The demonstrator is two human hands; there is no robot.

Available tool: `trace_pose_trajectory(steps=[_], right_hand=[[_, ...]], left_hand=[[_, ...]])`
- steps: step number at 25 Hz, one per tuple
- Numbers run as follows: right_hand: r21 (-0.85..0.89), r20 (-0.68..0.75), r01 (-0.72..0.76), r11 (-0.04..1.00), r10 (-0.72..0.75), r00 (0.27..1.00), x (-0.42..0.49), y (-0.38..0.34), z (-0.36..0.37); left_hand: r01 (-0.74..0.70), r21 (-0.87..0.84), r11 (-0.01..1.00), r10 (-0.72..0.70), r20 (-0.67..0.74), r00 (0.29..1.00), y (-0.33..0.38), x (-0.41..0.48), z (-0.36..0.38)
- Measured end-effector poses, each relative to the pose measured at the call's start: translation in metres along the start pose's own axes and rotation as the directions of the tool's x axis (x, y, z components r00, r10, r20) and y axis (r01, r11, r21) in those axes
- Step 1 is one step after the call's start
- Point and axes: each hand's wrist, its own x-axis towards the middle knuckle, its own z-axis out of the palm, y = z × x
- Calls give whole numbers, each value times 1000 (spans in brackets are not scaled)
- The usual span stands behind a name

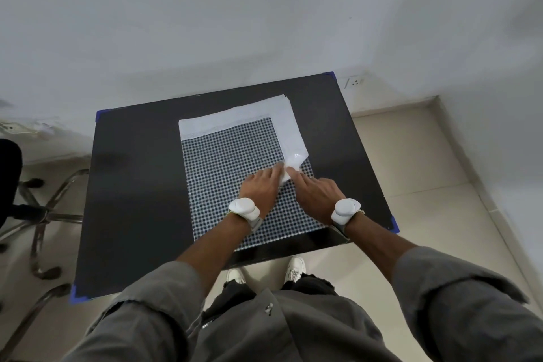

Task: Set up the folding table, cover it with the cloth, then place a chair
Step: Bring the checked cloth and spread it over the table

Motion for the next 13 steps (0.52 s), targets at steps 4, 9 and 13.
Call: trace_pose_trajectory(steps=[4,9,13], right_hand=[[-26,95,51,998,-48,994,16,-15,12],[-193,426,122,973,-29,904,40,-53,40],[-226,641,76,971,90,762,43,-76,60]], left_hand=[[78,218,973,-57,-102,993,-94,-35,-23],[12,492,871,-126,199,972,-204,-91,-26],[545,425,723,-690,404,601,-248,-135,-28]])
